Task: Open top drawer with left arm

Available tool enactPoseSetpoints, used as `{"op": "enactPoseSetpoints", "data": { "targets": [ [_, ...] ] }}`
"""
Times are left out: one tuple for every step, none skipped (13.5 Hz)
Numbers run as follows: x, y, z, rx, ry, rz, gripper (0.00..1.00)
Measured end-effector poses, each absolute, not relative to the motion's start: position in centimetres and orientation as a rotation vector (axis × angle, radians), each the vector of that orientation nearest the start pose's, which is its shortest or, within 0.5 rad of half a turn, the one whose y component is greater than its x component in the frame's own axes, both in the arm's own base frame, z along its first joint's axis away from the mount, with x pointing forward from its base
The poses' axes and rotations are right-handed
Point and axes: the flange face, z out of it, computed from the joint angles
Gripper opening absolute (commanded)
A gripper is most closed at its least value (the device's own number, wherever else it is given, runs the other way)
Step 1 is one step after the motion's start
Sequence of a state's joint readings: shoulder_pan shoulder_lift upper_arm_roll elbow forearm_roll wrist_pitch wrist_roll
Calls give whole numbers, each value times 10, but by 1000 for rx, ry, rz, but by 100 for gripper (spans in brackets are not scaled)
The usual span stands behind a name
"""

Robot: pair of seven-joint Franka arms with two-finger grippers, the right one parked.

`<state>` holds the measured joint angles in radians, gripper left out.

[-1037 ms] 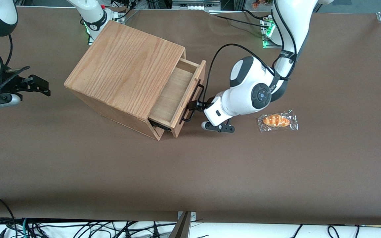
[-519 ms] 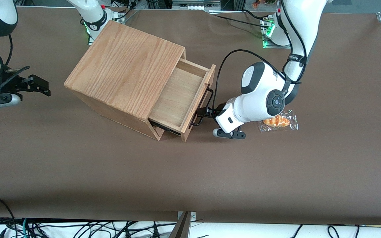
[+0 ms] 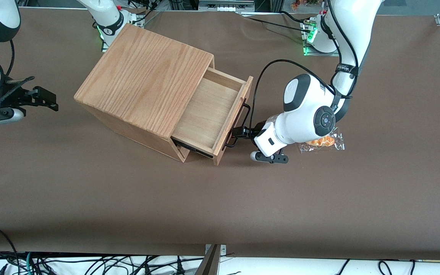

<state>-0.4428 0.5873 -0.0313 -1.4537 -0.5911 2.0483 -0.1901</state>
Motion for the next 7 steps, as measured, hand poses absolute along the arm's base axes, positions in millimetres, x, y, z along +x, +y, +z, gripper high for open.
{"op": "enactPoseSetpoints", "data": {
  "targets": [
    [626,-351,353,2618,-3,-228,100],
    [626,-351,354,2617,-2,-226,100],
    [628,-350,356,2616,2,-220,100],
    [629,-349,360,2614,11,-219,100],
    [630,-347,366,2611,21,-224,100],
    [631,-347,376,2607,23,-230,100],
    [630,-347,387,2602,21,-246,100]
  ]
}}
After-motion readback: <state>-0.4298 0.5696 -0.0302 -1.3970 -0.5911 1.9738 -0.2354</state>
